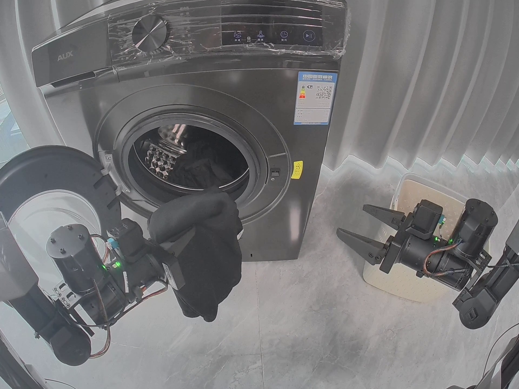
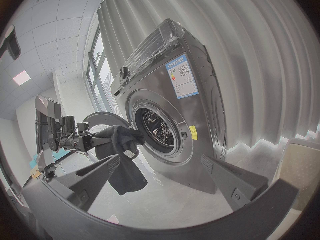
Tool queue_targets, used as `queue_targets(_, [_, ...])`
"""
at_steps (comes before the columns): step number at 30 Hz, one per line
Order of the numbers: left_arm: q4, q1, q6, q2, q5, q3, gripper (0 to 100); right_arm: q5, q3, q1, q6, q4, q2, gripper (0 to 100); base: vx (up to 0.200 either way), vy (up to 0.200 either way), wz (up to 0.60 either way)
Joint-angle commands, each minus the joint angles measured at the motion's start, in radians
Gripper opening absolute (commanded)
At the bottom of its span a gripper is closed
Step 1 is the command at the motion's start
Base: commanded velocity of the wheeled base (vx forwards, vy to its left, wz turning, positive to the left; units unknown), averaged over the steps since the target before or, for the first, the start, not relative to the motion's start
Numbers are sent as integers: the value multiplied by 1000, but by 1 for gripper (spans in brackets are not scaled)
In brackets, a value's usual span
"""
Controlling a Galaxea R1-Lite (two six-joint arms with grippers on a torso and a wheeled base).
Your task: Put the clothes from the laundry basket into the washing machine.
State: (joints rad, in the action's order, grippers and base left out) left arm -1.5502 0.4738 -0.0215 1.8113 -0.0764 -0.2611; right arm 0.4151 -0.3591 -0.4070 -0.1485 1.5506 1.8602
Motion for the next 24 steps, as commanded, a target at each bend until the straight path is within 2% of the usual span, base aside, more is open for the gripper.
queue_targets(1, [-1,0,12,19,1,3,0,1,3,-4,0,0,2,100,0,0,0])
queue_targets(4, [-1,-1,14,19,0,5,0,1,6,-4,0,0,4,100,0,0,0])
queue_targets(13, [-1,2,15,36,1,9,0,1,8,-6,0,0,5,100,200,0,0])
queue_targets(24, [-1,0,15,40,0,13,0,1,8,-6,0,0,5,100,0,0,0])
